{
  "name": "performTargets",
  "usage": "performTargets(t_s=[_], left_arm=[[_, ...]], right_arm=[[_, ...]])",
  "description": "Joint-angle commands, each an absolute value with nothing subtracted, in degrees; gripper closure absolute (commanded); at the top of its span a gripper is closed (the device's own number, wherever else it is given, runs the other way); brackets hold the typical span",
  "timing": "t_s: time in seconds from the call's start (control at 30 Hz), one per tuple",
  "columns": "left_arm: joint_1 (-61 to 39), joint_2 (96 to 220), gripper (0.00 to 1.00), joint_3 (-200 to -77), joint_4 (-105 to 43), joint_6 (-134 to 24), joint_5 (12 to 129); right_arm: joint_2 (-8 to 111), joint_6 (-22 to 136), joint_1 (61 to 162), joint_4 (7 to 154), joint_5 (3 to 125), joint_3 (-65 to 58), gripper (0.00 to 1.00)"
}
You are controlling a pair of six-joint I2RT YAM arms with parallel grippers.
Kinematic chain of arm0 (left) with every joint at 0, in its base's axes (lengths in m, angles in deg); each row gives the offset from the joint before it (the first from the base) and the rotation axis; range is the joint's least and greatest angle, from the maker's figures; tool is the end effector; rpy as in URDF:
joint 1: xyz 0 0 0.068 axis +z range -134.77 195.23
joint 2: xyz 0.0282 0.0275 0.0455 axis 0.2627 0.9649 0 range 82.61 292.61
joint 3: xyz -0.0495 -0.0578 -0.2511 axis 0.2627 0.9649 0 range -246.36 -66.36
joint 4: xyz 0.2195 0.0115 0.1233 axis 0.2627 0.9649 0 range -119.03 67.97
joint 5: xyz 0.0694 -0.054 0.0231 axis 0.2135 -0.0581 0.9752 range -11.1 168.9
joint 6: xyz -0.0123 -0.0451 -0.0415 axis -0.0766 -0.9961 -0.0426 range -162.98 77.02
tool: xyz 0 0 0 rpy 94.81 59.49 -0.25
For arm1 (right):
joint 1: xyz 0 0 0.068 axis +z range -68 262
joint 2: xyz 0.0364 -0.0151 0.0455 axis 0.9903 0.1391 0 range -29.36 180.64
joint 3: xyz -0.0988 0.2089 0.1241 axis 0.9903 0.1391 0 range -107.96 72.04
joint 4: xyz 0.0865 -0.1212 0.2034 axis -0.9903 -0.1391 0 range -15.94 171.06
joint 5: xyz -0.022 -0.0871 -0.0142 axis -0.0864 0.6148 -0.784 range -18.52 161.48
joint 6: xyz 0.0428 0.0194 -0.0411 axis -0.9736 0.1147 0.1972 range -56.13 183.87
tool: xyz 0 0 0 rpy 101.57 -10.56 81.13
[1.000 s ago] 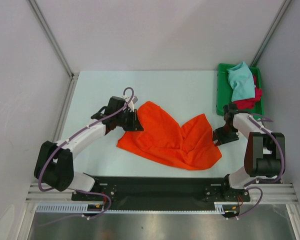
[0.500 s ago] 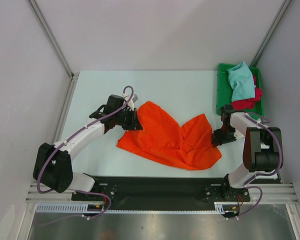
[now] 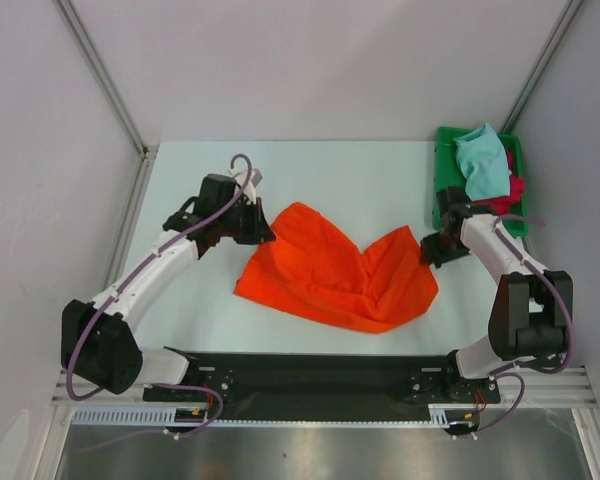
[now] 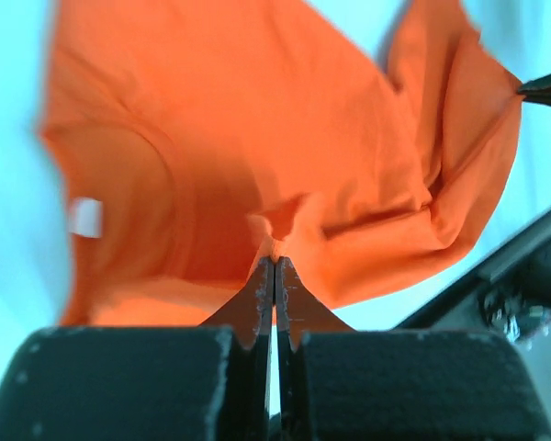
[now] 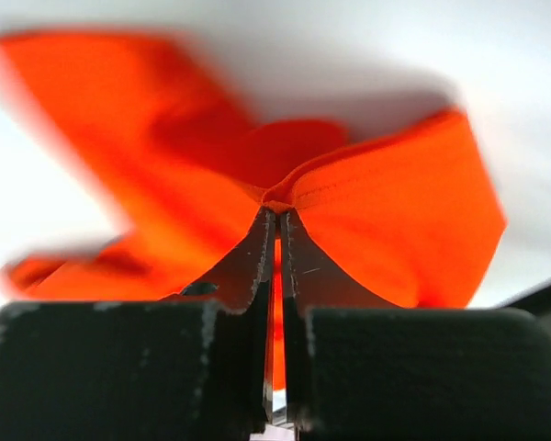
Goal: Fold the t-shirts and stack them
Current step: Flatten the tshirt out
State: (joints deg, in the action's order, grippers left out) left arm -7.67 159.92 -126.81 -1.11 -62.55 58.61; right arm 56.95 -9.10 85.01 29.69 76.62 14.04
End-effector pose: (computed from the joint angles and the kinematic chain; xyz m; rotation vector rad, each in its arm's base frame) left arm 0.2615 -0.1284 0.2661 0.2503 2.4134 -0.7685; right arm 0.2607 0.0095 0.1881 1.6976 2.4052 0.0596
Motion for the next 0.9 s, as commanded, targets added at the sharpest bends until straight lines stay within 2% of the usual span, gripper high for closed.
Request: performTargets(t_s=[0.0,0.17,0.3,0.47,0.67,0.8,0.87], left_arm=[[-5.4,155.0,1.00,-134.8,-0.7,-63.6,64.3],[-2.4,153.7,1.00,-142.7,0.5,-63.8,66.8],[-2.2,150.6,1.00,-146.8,3.3,-63.0,69.8],[-0.3,140.7,1.00,-149.1,6.4,-63.0,76.5],[-0.3,144.8,1.00,-169.0,3.1,-58.0,82.2],[-0.8,150.0,1.00,-185.4,1.4,-52.0,73.4],[-1.0,150.0,1.00,-187.8,0.8,-51.0,72.5]], right_arm=[[56.2,-7.5,87.0,32.9,78.4,4.5,1.00],[56.9,-1.6,89.1,34.4,79.7,-5.9,1.00],[51.0,5.7,90.0,40.6,77.7,-2.1,1.00],[38.0,17.8,89.3,55.4,74.4,4.5,1.00],[45.5,24.1,88.7,65.1,72.5,-17.0,1.00],[47.0,22.8,91.0,64.9,73.0,-29.3,1.00],[46.1,22.0,93.4,65.6,73.1,-31.8,1.00]])
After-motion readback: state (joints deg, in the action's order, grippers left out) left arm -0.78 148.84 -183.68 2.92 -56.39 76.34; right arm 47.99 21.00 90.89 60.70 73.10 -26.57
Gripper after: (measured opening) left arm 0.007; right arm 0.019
